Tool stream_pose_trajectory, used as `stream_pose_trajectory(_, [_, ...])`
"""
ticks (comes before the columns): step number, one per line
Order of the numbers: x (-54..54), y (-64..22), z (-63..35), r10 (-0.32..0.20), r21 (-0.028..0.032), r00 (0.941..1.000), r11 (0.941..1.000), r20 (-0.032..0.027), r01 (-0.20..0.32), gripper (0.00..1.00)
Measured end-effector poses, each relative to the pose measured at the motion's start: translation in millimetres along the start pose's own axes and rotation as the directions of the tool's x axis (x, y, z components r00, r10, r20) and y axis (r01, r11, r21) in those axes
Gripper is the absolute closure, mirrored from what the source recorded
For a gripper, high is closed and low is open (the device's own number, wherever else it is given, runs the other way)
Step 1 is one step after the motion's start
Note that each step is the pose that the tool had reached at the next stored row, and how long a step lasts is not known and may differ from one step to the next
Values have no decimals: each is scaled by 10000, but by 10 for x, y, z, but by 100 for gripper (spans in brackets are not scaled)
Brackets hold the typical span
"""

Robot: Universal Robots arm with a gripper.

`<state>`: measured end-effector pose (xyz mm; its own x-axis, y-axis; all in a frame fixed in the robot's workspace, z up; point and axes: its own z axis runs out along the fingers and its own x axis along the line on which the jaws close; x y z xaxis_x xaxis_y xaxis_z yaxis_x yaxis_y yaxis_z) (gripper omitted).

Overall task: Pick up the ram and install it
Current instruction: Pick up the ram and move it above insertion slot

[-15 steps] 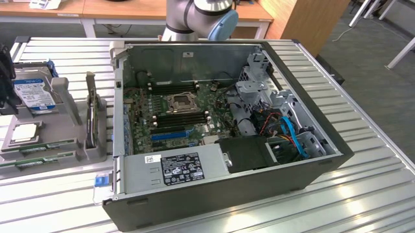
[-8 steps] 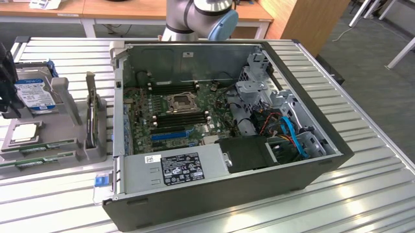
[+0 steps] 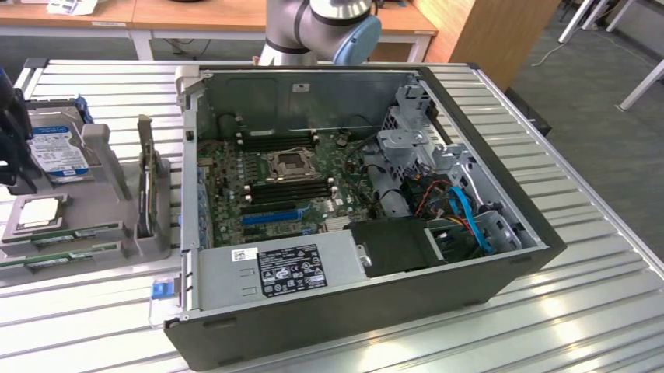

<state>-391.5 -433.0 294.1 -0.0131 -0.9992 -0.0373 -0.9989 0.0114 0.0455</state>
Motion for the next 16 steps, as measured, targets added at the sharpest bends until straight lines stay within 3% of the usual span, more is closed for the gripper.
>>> stream_pose_trajectory(16, [14, -7, 157, 0, -2, 10000, 10000, 0, 0, 70])
